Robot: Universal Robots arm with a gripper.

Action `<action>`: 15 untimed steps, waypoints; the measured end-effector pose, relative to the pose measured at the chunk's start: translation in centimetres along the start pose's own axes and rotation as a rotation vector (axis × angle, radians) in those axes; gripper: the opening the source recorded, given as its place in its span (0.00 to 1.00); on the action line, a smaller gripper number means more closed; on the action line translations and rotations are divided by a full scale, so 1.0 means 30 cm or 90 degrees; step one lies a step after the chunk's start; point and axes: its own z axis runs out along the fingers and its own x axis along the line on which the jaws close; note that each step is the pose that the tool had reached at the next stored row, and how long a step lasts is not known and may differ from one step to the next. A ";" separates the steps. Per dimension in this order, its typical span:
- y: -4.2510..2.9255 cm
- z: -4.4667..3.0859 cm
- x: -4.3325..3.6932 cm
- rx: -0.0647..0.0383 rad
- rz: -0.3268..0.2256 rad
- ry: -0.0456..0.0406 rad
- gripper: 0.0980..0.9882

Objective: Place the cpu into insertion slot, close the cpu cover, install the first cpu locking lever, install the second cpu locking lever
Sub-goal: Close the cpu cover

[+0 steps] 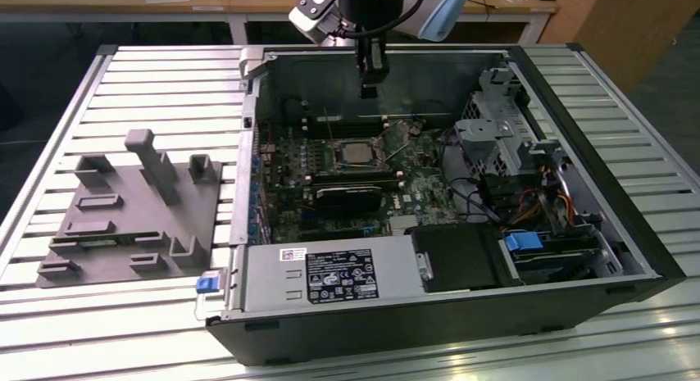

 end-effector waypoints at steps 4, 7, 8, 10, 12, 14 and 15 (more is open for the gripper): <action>0.000 0.000 0.000 0.000 0.000 0.0000 0.01; 0.000 0.001 0.000 0.000 0.000 0.0000 0.01; 0.000 0.001 0.000 0.000 0.000 0.0000 0.01; 0.000 0.001 0.000 0.000 0.000 0.0000 0.01; 0.000 0.000 0.000 0.000 0.000 0.0001 0.01; 0.000 -0.003 0.000 0.000 0.000 0.0000 0.01; 0.000 -0.004 0.000 0.000 0.000 0.0001 0.01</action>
